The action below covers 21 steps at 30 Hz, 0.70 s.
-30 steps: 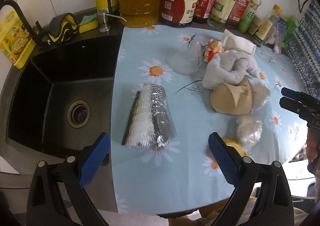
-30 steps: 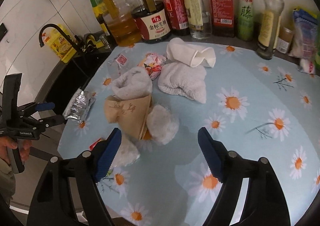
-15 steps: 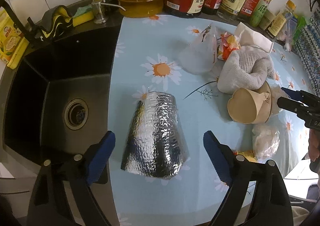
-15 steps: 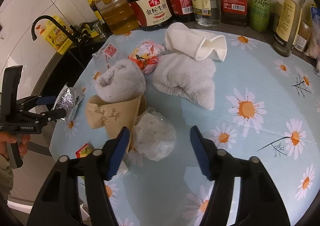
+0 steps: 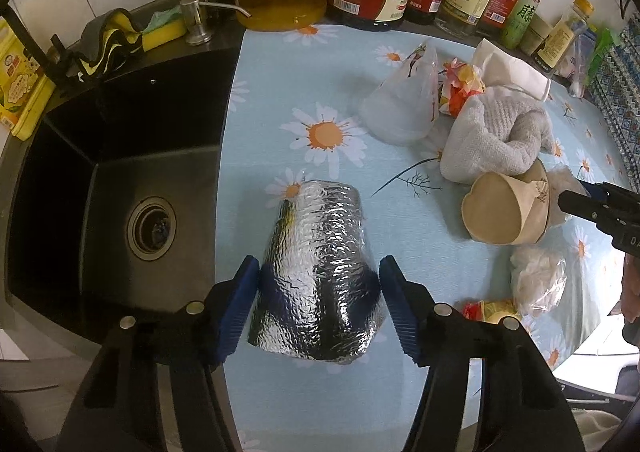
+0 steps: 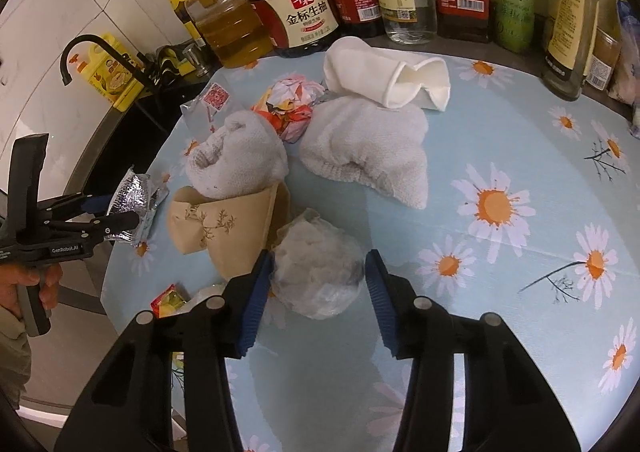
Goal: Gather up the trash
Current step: 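Close the left tool on the foil wrapper while the right tool grasps the plastic bag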
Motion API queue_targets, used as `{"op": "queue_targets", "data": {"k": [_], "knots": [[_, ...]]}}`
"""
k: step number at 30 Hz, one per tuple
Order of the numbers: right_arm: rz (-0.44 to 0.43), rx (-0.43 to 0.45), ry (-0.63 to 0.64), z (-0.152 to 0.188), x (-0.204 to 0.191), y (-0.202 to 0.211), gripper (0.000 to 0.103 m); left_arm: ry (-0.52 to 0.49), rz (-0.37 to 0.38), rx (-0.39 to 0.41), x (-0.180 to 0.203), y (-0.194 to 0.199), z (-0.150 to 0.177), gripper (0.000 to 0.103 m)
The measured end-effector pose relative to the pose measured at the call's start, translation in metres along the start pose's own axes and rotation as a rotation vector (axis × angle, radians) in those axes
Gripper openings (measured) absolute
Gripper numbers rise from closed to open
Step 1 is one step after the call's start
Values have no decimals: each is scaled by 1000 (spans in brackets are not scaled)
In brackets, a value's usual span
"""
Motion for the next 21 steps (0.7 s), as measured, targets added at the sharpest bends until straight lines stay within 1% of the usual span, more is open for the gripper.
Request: {"op": "queue_targets", "data": {"k": [7, 12, 16, 21], "knots": [[11, 21, -23, 4, 6, 11, 48, 14, 5, 16, 0, 6, -2, 58], [15, 46, -33, 6, 5, 25, 48, 8, 15, 38, 6, 19, 1, 58], [21, 74, -39, 11, -3, 40, 48, 1, 33, 67, 12, 35, 10, 58], [24, 109, -28, 21, -24, 61, 48, 2, 60, 104, 17, 55, 30, 58]]}}
Point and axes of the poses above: each gripper's, at about its wrist camera, not at the fingertips, and y roughly against the way its jaws point, x to its right, z to its underside, the point moved 8 cm from there along -y, roughly the way its jaws point, and after that the axes turned 2 degrees about z, right-handed, at the moved point
